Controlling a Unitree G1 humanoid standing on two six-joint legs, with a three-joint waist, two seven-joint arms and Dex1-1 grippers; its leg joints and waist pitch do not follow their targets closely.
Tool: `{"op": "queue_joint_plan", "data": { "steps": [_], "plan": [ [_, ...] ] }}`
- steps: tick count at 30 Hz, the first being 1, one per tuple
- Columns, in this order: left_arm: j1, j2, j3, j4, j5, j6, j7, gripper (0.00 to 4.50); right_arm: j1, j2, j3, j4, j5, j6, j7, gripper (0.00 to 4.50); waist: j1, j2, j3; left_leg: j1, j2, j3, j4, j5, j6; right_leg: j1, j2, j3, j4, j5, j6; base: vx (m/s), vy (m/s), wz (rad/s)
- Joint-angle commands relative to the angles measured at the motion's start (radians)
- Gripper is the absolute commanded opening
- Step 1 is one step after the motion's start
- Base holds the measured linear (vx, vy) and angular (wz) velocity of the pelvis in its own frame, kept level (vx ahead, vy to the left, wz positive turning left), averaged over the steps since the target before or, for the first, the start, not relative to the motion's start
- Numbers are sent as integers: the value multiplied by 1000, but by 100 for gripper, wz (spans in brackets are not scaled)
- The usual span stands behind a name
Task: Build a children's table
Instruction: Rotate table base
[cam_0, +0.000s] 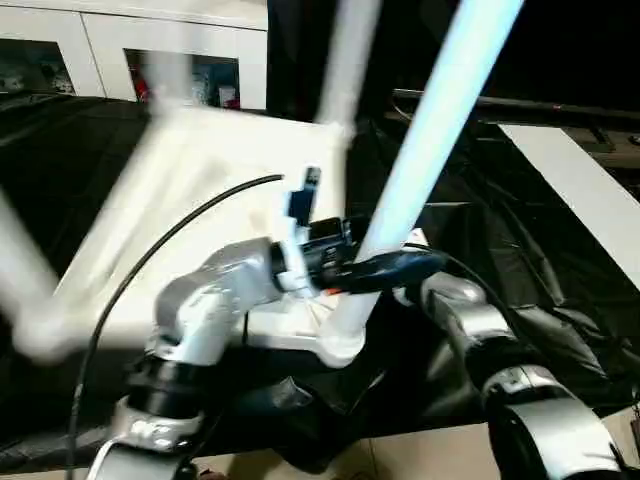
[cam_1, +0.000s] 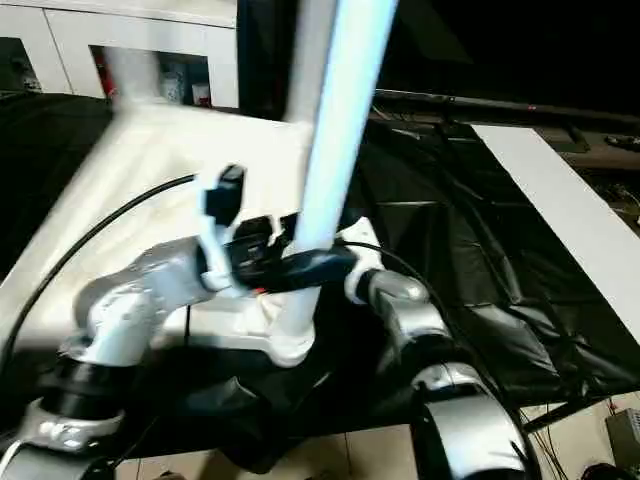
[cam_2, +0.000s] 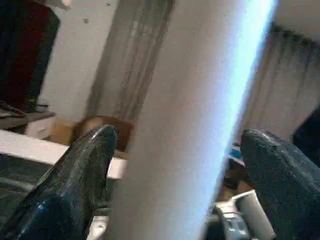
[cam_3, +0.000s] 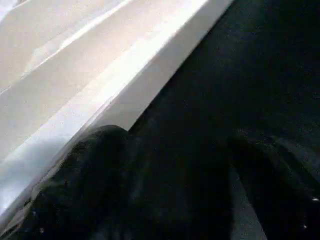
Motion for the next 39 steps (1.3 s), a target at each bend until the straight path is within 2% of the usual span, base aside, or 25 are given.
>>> {"op": "queue_joint_plan", "data": {
  "steps": [1, 3, 5, 6, 7, 8, 10, 12, 14, 15, 16, 18, 19, 21, 24, 26, 29, 30, 31, 33, 34, 35, 36, 38, 39],
  "plan": [
    [-31, -11, -33, 34, 53, -28, 38, 442, -30, 9, 18, 16, -13, -31, -17, 396, 5, 12, -71, 9, 23, -1, -62, -79, 21, 59, -67, 42, -58, -38, -220, 0, 0, 0],
    [-51, 17, -34, 92, 142, -97, 90, 442, -42, -15, -14, 29, -12, -42, -94, 396, 6, 15, -70, 14, 24, -1, -62, -80, 21, 55, -66, 41, -60, -38, -217, 0, 0, 0],
    [-54, 23, -33, 104, 159, -108, 100, 442, -44, -20, -21, 29, -9, -40, -101, 396, 8, 13, -69, 13, 23, 0, -63, -97, 16, 58, -68, 42, -60, -58, -212, 0, 0, 0],
    [-48, 63, -44, 114, 200, -128, 100, 442, -39, -37, -35, 16, -5, -45, -114, 396, 10, 17, -70, 13, 24, -2, -63, -94, 13, 58, -68, 41, -58, -54, -207, 0, 0, 0],
    [-43, 86, -53, 116, 222, -133, 96, 442, -36, -44, -43, 9, -2, -46, -120, 396, 11, 15, -70, 13, 24, -2, -63, -87, 13, 58, -67, 41, -57, -44, -203, 0, 0, 0],
    [-27, 147, -82, 114, 279, -153, 77, 442, -27, -61, -63, -10, 6, -48, -126, 396, 10, 16, -71, 13, 22, -1, -62, -84, 13, 58, -66, 41, -55, -39, -202, 0, 0, 0],
    [-7, 201, -109, 100, 321, -156, 60, 442, -15, -73, -71, -32, 9, -47, -126, 396, 11, 19, -70, 15, 23, -1, -63, -83, 10, 56, -66, 40, -55, -36, -195, 0, 0, 0],
    [23, 263, -136, 76, 359, -153, 31, 442, 5, -84, -78, -64, 14, -48, -126, 396, 9, 18, -70, 12, 23, -1, -65, -78, 5, 58, -65, 41, -53, -32, -192, 0, 0, 0],
    [46, 291, -122, 50, 339, -80, 45, 442, 28, -93, -85, -106, 27, -35, -109, 396, 11, 21, -71, 15, 23, 0, -63, -79, -3, 57, -66, 41, -51, -26, -201, 0, 0, 0],
    [58, 313, -118, 44, 350, -76, 52, 442, 54, -99, -84, -150, 36, -20, -86, 396, 10, 20, -71, 14, 22, 0, -64, -77, -3, 57, -63, 41, -50, -14, -204, 0, 0, 0],
    [68, 332, -121, 44, 368, -81, 59, 442, 77, -107, -77, -188, 43, -7, -67, 396, 10, 14, -69, 12, 22, 1, -64, -78, 3, 57, -64, 41, -53, -15, -206, 0, 0, 0],
    [91, 360, -132, 15, 361, -51, 43, 442, 114, -119, -68, -250, 51, 16, -36, 396, 11, 15, -67, 12, 23, -1, -66, -91, 4, 58, -64, 42, -54, -41, -201, 0, 0, 0],
    [101, 370, -136, 0, 352, -37, 31, 442, 128, -124, -67, -276, 55, 27, -23, 396, 12, 15, -66, 14, 24, 0, -67, -101, 1, 54, -64, 41, -57, -66, -200, 0, 0, 0],
    [139, 411, -182, -65, 328, 22, -13, 442, 183, -164, -45, -350, 47, 71, 28, 396, 17, 16, -64, 16, 25, -1, -68, -117, -5, 54, -66, 41, -60, -103, -196, 0, 0, 0],
    [147, 421, -207, -75, 358, 21, -12, 442, 209, -196, -26, -384, 31, 83, 53, 396, 21, 14, -61, 17, 23, 2, -67, -134, -9, 47, -64, 43, -68, -151, -182, 0, 0, 0],
    [137, 404, -205, -62, 382, 26, 18, 415, 231, -230, -11, -430, 18, 104, 77, 396, 21, 10, -60, 15, 22, 2, -67, -143, -14, 49, -64, 44, -72, -184, -169, 0, 0, 0],
    [121, 407, -222, -69, 403, 47, 27, 404, 258, -272, 1, -510, 10, 146, 113, 396, 24, 9, -62, 12, 22, -1, -67, -138, -14, 51, -65, 44, -75, -209, -146, 0, 0, 0],
    [115, 411, -233, -77, 413, 61, 31, 383, 264, -288, 4, -532, 8, 157, 127, 396, 23, 14, -60, 11, 21, -2, -67, -136, -13, 50, -63, 43, -74, -211, -143, 0, 0, 0],
    [107, 416, -249, -93, 432, 94, 54, 383, 274, -314, 12, -568, -2, 177, 139, 396, 22, 17, -60, 12, 22, -3, -68, -140, -14, 49, -62, 43, -75, -211, -142, 0, 0, 0],
    [101, 428, -266, -103, 460, 117, 74, 370, 287, -332, 18, -599, -5, 193, 149, 396, 21, 15, -62, 9, 21, -3, -66, -128, -13, 51, -61, 43, -73, -186, -148, 0, 0, 0],
    [101, 428, -266, -103, 460, 117, 74, 370, 287, -332, 18, -599, -5, 193, 149, 396, 22, 22, -62, 10, 20, -4, -67, -127, -13, 51, -61, 42, -73, -182, -150, 0, 0, 0],
    [96, 448, -284, -100, 489, 136, 94, 349, 311, -343, 26, -643, 6, 216, 168, 396, 19, 24, -63, 9, 19, -3, -66, -124, -11, 51, -58, 43, -73, -159, -153, 0, 0, 0],
    [95, 454, -287, -101, 493, 148, 98, 349, 322, -346, 29, -661, 9, 225, 173, 396, 21, 29, -63, 9, 19, -5, -66, -125, -10, 53, -58, 42, -70, -147, -156, 0, 0, 0],
    [97, 459, -287, -106, 490, 167, 95, 331, 337, -349, 32, -685, 12, 235, 174, 396, 19, 27, -64, 9, 19, -5, -66, -127, -8, 53, -59, 41, -73, -139, -169, 0, 0, 0],
    [99, 463, -286, -112, 488, 186, 93, 326, 351, -350, 35, -706, 14, 243, 173, 396, 18, 42, -64, 9, 18, -7, -67, -140, -15, 54, -59, 40, -72, -133, -179, 0, 0, 0]
  ]
}}
